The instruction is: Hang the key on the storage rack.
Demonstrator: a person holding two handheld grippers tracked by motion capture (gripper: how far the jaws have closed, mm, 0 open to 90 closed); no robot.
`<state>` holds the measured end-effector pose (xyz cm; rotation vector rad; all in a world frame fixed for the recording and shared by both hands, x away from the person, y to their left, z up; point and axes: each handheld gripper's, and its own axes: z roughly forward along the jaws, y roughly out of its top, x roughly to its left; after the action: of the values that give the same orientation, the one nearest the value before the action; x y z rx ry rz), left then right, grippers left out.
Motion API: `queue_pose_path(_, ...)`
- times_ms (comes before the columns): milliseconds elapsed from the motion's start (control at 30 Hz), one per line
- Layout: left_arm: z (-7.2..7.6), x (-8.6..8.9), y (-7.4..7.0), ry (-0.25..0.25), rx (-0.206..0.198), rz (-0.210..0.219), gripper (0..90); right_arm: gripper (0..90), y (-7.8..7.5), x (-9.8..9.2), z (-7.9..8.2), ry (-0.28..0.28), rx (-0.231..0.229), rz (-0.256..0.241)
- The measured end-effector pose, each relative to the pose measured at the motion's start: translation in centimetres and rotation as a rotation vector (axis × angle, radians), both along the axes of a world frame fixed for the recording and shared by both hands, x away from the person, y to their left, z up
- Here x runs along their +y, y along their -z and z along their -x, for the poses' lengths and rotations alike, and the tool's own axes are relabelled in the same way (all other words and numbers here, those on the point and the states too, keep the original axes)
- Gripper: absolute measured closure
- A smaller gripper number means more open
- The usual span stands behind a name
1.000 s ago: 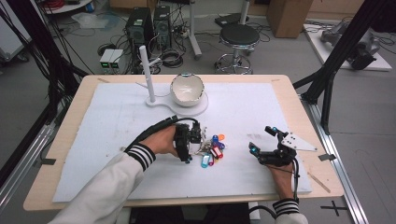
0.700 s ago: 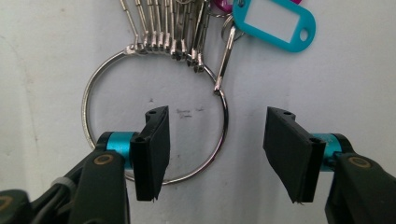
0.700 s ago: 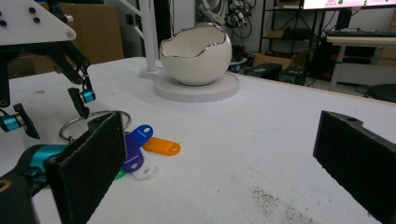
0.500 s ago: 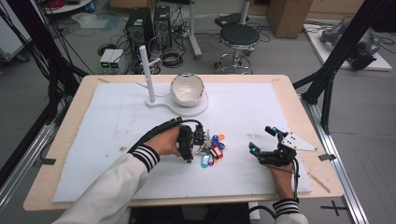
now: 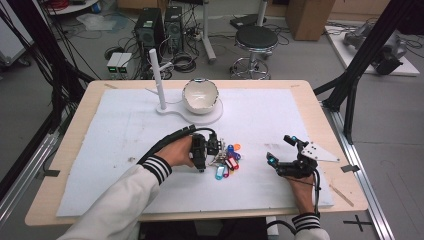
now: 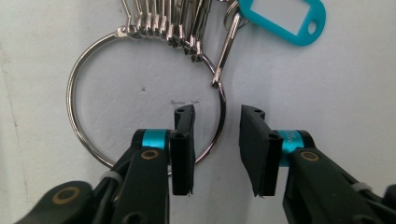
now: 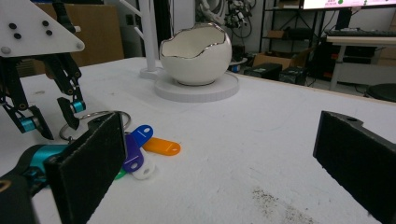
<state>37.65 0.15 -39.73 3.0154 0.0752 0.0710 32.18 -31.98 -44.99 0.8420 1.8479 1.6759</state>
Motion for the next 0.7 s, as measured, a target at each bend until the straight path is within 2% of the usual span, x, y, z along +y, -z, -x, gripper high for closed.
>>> queue_pose_path(267, 0.14, -0.09, 0.22, 0.005, 0.001, -0.008, 75.3, 2.3, 0.01, 0.00, -0.01, -0.001, -0.001, -0.002)
queue_pose_path(700, 0.16, -0.21, 0.38, 0.011, -0.012, -0.023, 80.0, 2.3, 0.01, -0.02, -0.02, -0.002, 0.002, -0.004)
